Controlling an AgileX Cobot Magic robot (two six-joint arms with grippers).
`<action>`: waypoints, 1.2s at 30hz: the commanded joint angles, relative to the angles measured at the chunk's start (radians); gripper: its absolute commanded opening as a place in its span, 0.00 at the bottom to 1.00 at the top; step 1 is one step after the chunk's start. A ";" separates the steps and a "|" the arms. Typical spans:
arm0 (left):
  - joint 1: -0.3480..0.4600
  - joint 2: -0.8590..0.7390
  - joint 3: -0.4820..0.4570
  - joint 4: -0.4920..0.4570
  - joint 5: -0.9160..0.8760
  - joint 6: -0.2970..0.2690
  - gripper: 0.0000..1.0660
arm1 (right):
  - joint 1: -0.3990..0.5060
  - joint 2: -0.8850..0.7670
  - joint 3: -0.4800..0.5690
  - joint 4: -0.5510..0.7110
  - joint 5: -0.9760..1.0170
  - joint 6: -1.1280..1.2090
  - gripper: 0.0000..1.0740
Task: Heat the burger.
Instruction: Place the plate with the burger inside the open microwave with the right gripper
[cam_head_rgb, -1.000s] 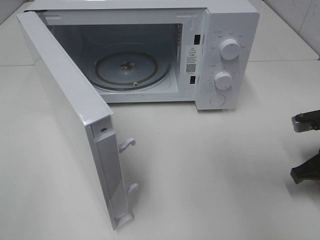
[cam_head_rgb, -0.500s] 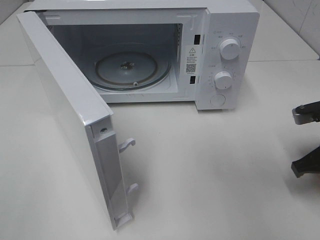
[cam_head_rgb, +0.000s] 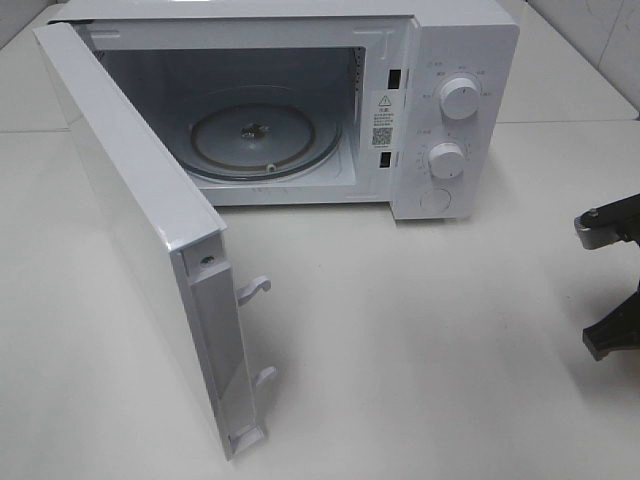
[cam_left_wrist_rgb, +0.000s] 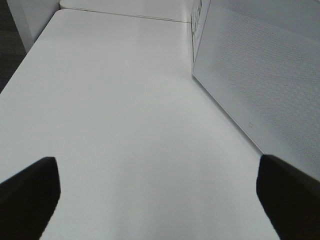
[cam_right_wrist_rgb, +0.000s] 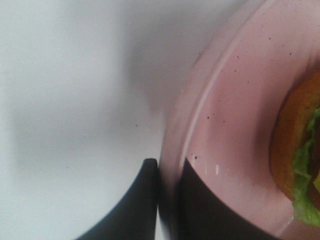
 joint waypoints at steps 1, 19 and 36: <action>0.001 -0.012 0.001 -0.005 -0.018 0.000 0.94 | 0.031 -0.021 -0.001 -0.099 0.072 0.054 0.00; 0.001 -0.012 0.001 -0.005 -0.018 0.000 0.94 | 0.200 -0.058 0.002 -0.181 0.225 0.108 0.01; 0.001 -0.012 0.001 -0.005 -0.018 0.000 0.94 | 0.370 -0.117 0.003 -0.186 0.322 0.118 0.02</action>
